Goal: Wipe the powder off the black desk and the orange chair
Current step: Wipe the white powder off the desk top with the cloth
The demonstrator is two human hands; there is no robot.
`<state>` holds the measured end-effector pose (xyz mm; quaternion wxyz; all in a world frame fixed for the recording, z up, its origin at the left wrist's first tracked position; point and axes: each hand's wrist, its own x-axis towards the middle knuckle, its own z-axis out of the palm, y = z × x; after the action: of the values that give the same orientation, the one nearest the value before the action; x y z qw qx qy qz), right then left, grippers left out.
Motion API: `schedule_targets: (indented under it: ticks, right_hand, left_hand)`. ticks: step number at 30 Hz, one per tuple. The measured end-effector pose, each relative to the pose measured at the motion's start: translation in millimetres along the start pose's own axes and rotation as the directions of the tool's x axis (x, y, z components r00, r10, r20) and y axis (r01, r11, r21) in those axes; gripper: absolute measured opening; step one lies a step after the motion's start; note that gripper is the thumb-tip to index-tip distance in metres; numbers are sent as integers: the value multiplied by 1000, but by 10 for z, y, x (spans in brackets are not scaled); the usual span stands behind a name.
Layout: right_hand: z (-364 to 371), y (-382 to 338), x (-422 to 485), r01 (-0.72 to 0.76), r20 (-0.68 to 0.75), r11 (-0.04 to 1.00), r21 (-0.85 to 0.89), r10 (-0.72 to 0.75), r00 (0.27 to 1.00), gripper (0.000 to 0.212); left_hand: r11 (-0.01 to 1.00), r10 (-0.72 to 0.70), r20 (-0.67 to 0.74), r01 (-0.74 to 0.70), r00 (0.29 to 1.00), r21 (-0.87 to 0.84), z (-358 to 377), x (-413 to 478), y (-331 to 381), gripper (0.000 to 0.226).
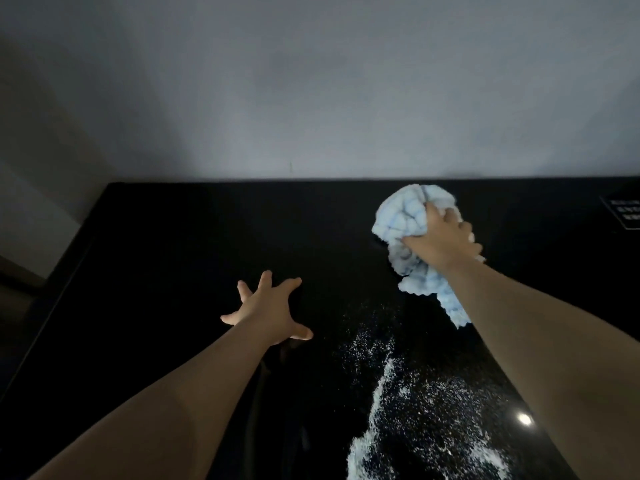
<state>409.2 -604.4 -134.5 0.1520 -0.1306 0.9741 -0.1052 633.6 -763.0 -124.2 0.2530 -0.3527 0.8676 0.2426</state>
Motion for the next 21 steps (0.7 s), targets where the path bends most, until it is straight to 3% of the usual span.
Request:
schedule_targets:
  ticks: [3,6,8,10,11,13,15,18,21]
  right_hand:
    - [123,-264,-210,172,-65,984,-37,-174,983,53]
    - [277,-260,-589,422,-70,905,-51,-425,902,47]
    - [284,-147,-792,542,29,836,90,-546,837,46]
    - [218,-54,-923,488,179,787,377,-579,796,38]
    - [171,-21,-956,413,190,752,514,-569,800,32]
    - [59,38,-960,313,65,659,684,-482,874,28]
    - [-80,97,-895,322,-106,637,700,-354,929,26]
    - [-288,302,-717,348,-316,732,586,-189,930,15]
    - [-417,708,-506,184,-426,882,434,21,904,27]
  left_hand:
    - [1000,2,-14,-2,1000,16,13,19,-15,100]
    - [999,15,-38,-14,999,33,31,15,-29,101]
    - [999,10,-44,-9,999,36,36,-8,-24,101]
    - [999,1,-35,1,999,39,40,-28,-12,101]
    - [999,-4,-28,5,1000,46,40,-27,-1,101]
    - [997,12,-13,-11,1000,72,34,-4,55,99]
    - [996,64,4,-64,998,55,37,45,180,89]
    - [995,93,23,-92,995,-29,60,127,425,72]
    - [994,71,48,-75,996,82,108,215,558,61]
